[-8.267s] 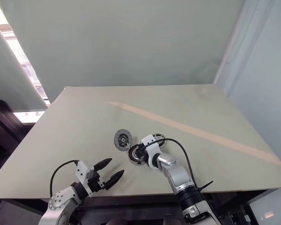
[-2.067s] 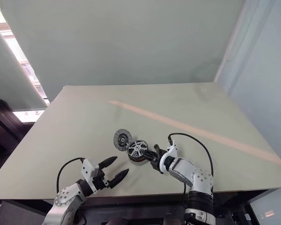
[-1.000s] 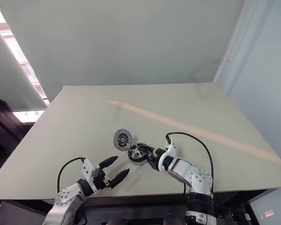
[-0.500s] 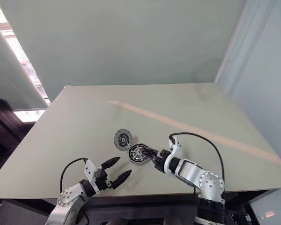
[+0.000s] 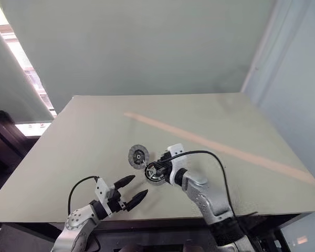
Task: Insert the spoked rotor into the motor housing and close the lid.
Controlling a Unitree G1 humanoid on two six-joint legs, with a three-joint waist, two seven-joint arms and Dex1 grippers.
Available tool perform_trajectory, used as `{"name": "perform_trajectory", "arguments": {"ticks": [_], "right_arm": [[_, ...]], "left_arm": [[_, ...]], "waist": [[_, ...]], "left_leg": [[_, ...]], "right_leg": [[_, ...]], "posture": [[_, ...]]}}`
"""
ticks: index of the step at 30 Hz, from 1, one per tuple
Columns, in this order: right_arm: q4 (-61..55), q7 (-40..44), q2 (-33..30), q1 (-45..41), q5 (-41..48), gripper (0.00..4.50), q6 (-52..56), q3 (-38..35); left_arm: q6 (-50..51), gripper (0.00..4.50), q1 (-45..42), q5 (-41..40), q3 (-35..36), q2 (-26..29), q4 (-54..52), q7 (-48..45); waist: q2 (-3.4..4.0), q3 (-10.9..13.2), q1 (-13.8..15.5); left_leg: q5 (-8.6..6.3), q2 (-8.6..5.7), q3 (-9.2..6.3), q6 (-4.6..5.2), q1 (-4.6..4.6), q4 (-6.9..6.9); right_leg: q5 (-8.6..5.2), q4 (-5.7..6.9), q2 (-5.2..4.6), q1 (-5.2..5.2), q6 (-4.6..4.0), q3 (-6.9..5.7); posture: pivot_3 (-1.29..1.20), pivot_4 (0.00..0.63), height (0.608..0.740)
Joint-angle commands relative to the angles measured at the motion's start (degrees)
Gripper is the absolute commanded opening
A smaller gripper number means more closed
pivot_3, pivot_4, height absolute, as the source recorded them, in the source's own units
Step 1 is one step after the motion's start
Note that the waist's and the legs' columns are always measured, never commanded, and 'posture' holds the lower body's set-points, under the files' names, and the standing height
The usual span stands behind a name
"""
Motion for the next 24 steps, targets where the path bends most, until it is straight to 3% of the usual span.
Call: {"name": "perform_trajectory", "arguments": {"ticks": [1, 8, 12, 15, 18, 24], "right_arm": [[7.0, 1.6, 1.3, -2.0, -6.1, 0.02, -6.7, 1.6], [17.2, 3.2, 2.3, -2.1, -11.4, 0.02, -10.0, 0.8], [13.3, 5.7, 2.7, -1.3, -9.7, 0.02, -10.5, -1.5], [4.3, 10.2, -1.1, -1.4, -10.1, 0.02, -7.6, -0.4], [-2.1, 14.5, -6.4, -2.3, -12.0, 0.60, -2.1, 2.5], [-9.5, 22.4, -15.4, -6.5, -15.9, 2.78, 4.4, 7.0]], "left_arm": [[-1.0, 4.50, -0.7, 0.0, 0.7, 0.2, -1.2, 0.2], [-1.3, 4.50, 0.0, -0.1, 1.0, 0.3, -1.8, 0.9], [-1.4, 4.50, 0.1, -0.1, 1.1, 0.3, -1.9, 1.1], [-1.5, 4.50, 0.3, -0.1, 1.1, 0.5, -1.8, 1.1], [-1.5, 4.50, 0.2, -0.2, 0.9, 0.5, -1.6, 1.0], [-1.4, 4.50, -0.5, -0.2, 0.6, 0.6, -0.7, 0.4]], "waist": [[-0.01, 0.0, 0.0], [0.00, 0.0, 0.0], [0.00, 0.0, 0.0], [0.02, 0.0, 0.0], [0.00, -0.1, 0.0], [0.00, -0.1, 0.0]], "left_leg": [[0.00, -0.01, 0.00, 0.00, -0.02, 0.00], [0.00, -0.01, -0.01, 0.00, 0.03, -0.03], [0.01, 0.01, -0.04, -0.01, 0.07, 0.00], [0.01, 0.01, -0.04, -0.01, 0.04, 0.03], [0.01, -0.01, -0.04, -0.01, 0.01, 0.05], [0.01, 0.03, -0.03, 0.00, 0.04, 0.08]], "right_leg": [[0.03, -0.01, 0.00, -0.01, 0.02, 0.01], [0.07, -0.02, 0.00, 0.02, -0.01, 0.02], [0.10, 0.03, 0.04, 0.06, -0.07, 0.01], [0.11, 0.04, 0.04, 0.04, -0.06, 0.02], [0.11, 0.01, 0.03, 0.03, -0.05, 0.03], [0.12, 0.06, 0.07, 0.03, -0.09, 0.01]], "posture": [[0.00, 0.000, 0.740], [0.00, 0.000, 0.740], [0.00, 0.000, 0.740], [0.00, 0.000, 0.740], [0.00, 0.000, 0.740], [0.00, 0.000, 0.740]]}}
